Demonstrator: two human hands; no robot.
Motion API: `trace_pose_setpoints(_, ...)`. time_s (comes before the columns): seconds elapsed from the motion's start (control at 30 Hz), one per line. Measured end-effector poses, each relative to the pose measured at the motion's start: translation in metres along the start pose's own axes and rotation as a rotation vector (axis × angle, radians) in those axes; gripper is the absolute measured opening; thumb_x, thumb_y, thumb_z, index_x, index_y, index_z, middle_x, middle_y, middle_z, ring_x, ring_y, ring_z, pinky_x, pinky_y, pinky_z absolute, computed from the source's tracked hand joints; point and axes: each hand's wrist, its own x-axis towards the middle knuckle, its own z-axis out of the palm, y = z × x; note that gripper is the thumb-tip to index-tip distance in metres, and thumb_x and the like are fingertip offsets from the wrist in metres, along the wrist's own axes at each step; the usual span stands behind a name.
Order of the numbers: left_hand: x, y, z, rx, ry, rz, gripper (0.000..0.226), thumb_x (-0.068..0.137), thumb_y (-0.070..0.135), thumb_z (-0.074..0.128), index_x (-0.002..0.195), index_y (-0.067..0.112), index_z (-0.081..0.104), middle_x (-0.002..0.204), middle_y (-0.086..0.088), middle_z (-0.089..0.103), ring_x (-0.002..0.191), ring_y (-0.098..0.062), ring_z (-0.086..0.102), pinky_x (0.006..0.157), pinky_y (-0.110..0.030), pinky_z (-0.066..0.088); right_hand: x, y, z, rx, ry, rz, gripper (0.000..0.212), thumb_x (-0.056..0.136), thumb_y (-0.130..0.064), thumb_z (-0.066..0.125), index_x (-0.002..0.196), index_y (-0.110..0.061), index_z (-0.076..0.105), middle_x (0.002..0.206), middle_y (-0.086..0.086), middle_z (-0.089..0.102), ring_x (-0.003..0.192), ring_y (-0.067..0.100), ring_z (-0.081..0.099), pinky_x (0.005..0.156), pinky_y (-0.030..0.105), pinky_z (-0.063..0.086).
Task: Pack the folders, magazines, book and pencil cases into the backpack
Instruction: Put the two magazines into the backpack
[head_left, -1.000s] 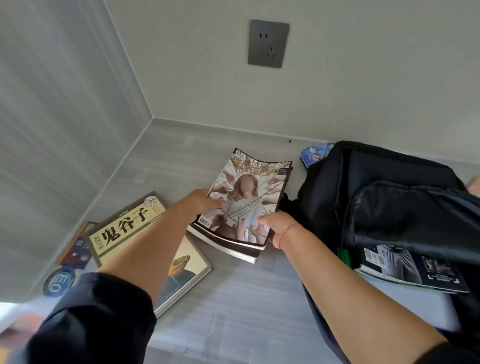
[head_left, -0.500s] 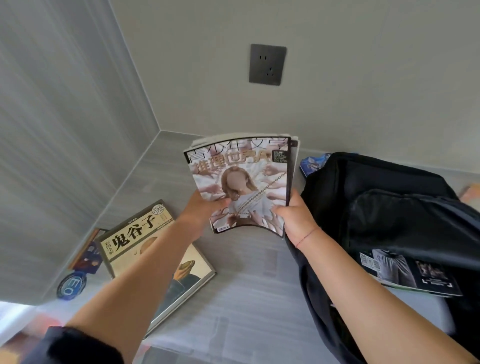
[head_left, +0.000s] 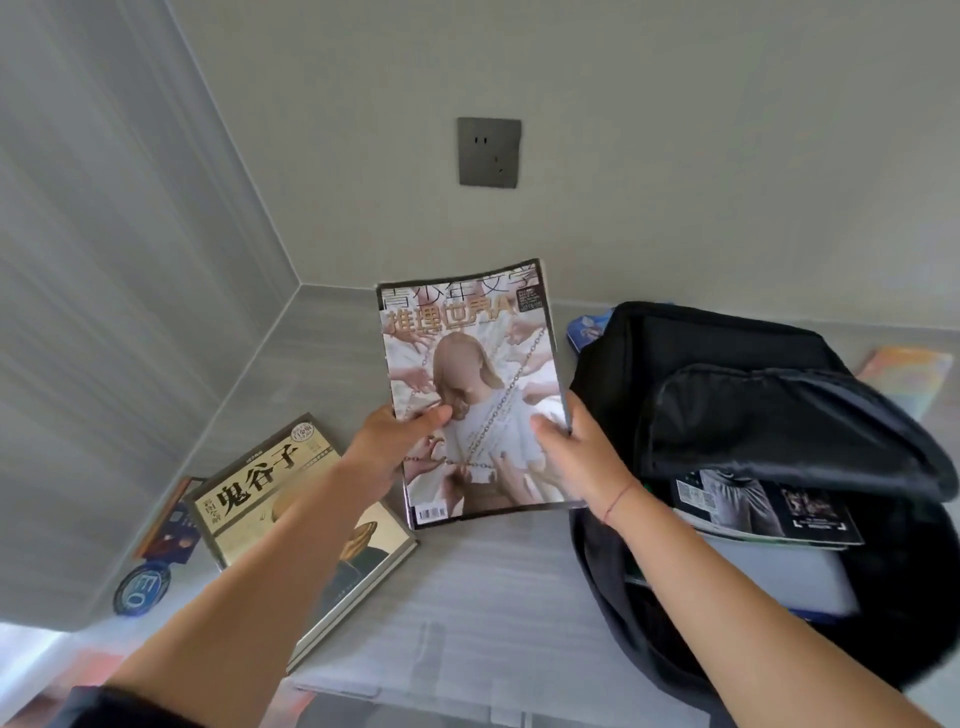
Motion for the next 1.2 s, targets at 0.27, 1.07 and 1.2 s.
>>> trace_pose_setpoints(0.27, -0.059, 0.046, 0.109, -0.027, -0.256, 0.088, 0.033, 0.086, 0.045, 0.062, 0.098, 0.016, 0.072, 0.096, -0.001, 0.074, 0.08, -0.012, 0.073, 0.073, -0.038, 0.061, -0.071, -0.02, -0.119, 0.157, 0.063, 0.038, 0.026, 0.096, -0.009, 0.049, 0.101, -0.03, 0.063, 0.104, -0.011, 0.067, 0.073, -0.002, 0.064, 0.063, 0.019, 0.052)
trace_pose_setpoints(1.07, -0.073, 0.081, 0.288, 0.835, 0.12, 0.769, 0.037, 0.095, 0.03, 0.044, 0.067, 0.007, 0.052, 0.058, -0.004, 0.05, 0.059, -0.029, 0.049, 0.048, -0.031, 0.029, -0.294, 0.068, -0.237, 0.695, 0.231, 0.345, 0.035, 0.088, -0.011, 0.057, 0.123, -0.01, 0.055, 0.123, 0.031, 0.06, 0.108, 0.047, 0.061, 0.079, 0.048, 0.057)
trace_pose_setpoints(1.2, -0.083, 0.083, 0.286, 0.829, 0.073, 0.873, 0.036, 0.096, 0.029, 0.045, 0.071, 0.006, 0.055, 0.058, -0.008, 0.053, 0.053, -0.026, 0.047, 0.047, -0.03, 0.029, -0.263, 0.066, -0.226, 0.507, 0.193, 0.399, 0.037, 0.089, -0.016, 0.059, 0.126, -0.011, 0.056, 0.123, 0.02, 0.065, 0.116, 0.036, 0.06, 0.103, 0.052, 0.044)
